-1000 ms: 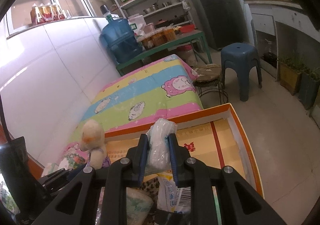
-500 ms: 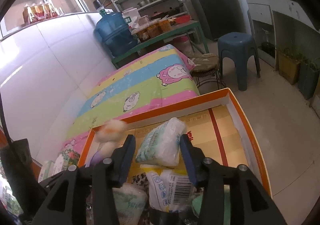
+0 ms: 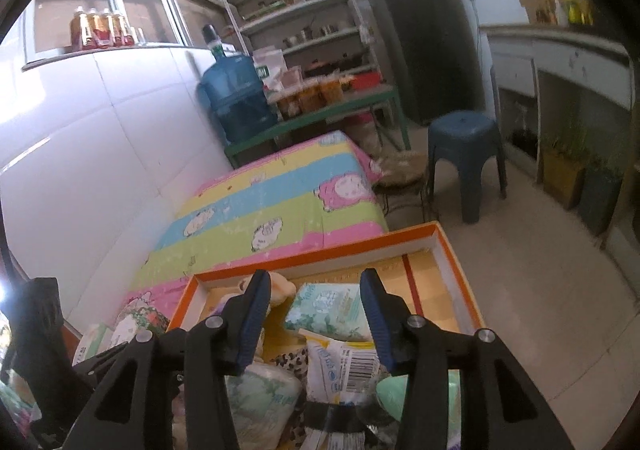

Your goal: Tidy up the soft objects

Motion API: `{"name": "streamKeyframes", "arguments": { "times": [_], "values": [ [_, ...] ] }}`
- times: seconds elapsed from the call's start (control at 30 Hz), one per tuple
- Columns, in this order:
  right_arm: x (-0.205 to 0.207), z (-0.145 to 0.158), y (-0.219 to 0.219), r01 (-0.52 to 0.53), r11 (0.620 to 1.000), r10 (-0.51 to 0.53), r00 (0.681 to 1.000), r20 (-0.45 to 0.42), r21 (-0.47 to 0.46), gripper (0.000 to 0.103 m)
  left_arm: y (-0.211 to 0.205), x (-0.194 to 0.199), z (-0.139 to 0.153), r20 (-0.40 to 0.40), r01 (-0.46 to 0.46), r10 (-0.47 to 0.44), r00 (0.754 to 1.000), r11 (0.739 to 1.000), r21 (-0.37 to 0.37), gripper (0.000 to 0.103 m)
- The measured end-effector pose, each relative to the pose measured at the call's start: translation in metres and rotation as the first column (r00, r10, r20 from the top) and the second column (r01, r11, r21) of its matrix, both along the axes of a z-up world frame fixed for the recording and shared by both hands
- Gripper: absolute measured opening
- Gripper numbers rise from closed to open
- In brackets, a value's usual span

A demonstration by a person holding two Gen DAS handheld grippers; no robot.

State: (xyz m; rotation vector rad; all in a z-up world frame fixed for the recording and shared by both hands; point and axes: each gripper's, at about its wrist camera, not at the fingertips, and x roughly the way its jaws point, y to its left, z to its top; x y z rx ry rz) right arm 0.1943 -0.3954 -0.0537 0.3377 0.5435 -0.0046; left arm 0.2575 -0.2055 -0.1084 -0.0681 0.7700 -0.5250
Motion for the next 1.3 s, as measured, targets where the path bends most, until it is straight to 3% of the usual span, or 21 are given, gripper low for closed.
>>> {"name": "streamKeyframes", "arguments": {
  "times": [0.43, 0.77, 1.07, 1.3],
  "values": [
    [-0.061, 0.051, 0.045, 0.002, 0.989, 0.019, 0.990, 0.138, -0.150, 0.047, 0.046, -0.056, 0.045, 0.126, -0.079, 0.084, 0.988, 0.996, -0.042, 0.058],
    [-0.112, 0.079, 0.101, -0.082, 0.981, 0.113, 0.978, 0.174, -0.178, 0.047, 0.103, -0.129, 0.086, 0.261, -0.169, 0.166, 0.951, 0.986, -0.010, 0.058],
    [-0.152, 0.080, 0.160, -0.121, 0.966, 0.157, 0.977, 0.145, -0.229, 0.047, 0.171, -0.200, 0.103, 0.322, -0.326, 0.305, 0.896, 0.945, 0.011, 0.058],
    [-0.181, 0.057, 0.197, -0.132, 0.964, 0.151, 0.986, 0.069, -0.229, 0.047, 0.217, -0.247, 0.102, 0.320, -0.463, 0.435, 0.841, 0.886, 0.013, 0.058]
  ]
}}
